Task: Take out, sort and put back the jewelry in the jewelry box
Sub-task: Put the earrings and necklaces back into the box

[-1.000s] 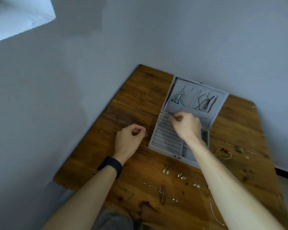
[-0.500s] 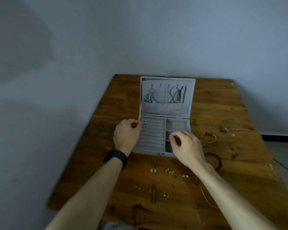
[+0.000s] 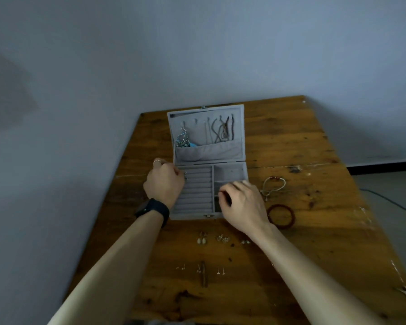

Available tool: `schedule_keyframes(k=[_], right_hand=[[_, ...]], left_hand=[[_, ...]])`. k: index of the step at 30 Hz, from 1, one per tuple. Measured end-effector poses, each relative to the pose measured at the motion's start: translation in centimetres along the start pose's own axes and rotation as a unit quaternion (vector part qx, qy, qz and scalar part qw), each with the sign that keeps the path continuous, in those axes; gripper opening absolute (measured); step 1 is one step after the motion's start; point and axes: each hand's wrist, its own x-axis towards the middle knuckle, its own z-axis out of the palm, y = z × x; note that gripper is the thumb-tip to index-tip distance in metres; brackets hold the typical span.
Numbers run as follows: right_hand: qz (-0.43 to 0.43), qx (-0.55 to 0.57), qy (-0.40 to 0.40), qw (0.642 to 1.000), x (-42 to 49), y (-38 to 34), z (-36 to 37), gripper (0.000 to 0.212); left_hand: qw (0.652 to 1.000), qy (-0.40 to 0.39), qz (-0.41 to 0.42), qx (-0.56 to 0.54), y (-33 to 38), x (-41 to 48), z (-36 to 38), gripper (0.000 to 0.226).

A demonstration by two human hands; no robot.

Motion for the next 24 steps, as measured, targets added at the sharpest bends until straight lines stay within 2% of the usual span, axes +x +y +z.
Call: schedule_keyframes(k=[5, 16, 24], right_hand=[[0.004, -0.007, -0.009, 1.0, -0.1, 0.0, 0.1, 0.022], [0.009, -0.017, -0.012, 1.0, -0.1, 0.0, 0.3, 0.023], [0.005, -0.018, -0.016, 1.0, -0.1, 0.1, 0.4, 0.026]], left_hand=[[0.998, -0.017, 0.004, 0.056, 1.4, 0.5, 0.1, 0.022], [0.997, -0.031, -0.057, 0.035, 2.3, 0.7, 1.0, 0.026], [0.989, -0.043, -0.04, 0.136, 3.2, 0.6, 0.6, 0.021]])
